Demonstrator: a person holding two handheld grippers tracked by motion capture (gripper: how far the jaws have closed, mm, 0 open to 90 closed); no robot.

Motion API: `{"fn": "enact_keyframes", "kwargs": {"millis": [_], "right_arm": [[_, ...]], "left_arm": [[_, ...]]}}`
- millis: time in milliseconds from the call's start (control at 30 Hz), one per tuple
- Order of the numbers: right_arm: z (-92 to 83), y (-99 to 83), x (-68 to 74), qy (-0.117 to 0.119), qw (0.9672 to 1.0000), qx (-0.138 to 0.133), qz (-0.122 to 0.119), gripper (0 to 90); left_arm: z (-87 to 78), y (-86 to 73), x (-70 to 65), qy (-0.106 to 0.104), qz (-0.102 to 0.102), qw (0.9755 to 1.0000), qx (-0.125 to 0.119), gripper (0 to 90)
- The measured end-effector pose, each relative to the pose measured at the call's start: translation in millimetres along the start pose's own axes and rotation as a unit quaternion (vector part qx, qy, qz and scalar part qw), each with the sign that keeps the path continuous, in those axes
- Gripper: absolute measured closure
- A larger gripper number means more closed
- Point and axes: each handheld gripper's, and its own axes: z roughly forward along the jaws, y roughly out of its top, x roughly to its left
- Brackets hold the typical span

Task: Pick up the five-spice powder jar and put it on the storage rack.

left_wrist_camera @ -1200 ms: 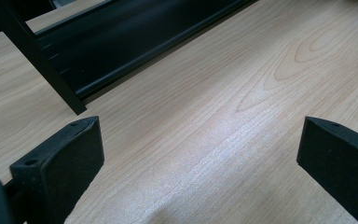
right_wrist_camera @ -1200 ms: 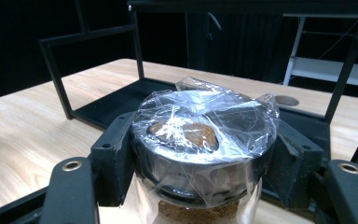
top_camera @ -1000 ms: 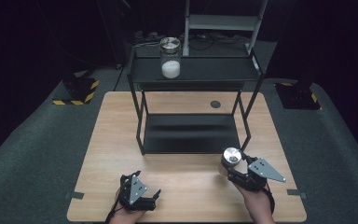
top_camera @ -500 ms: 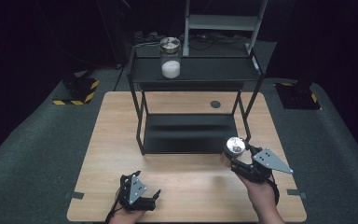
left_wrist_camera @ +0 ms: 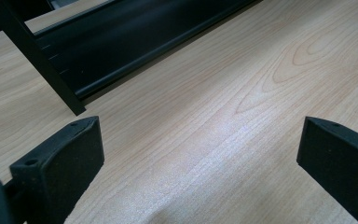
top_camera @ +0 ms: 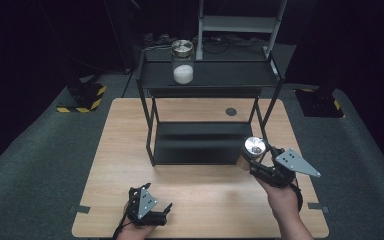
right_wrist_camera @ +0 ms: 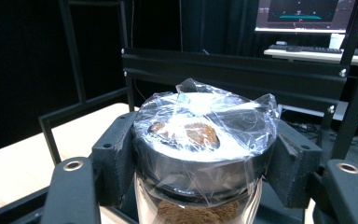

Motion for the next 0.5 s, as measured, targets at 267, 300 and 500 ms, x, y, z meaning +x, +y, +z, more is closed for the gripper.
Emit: {"fn": "enact_keyframes", "kwargs": {"millis": [267,300,500], "right_arm": [[3.4,13.9,-1.5,-0.002,0.9999,-0.014,-0.003,33.6],[3.9,15.5,-1.7,-0.003,0.9999,-0.016,-0.005,33.6],[6.3,25.9,-3.3,-0.004,0.9996,-0.024,-0.01,33.6]], "left_arm": [[-0.4,-0.8,0.7,-0.001,-0.001,1.0,-0.002,0.8],[-0.5,-0.9,0.8,-0.001,-0.002,1.0,-0.002,0.8],[-0.7,-1.5,1.7,-0.003,-0.004,1.0,-0.004,0.8]]}}
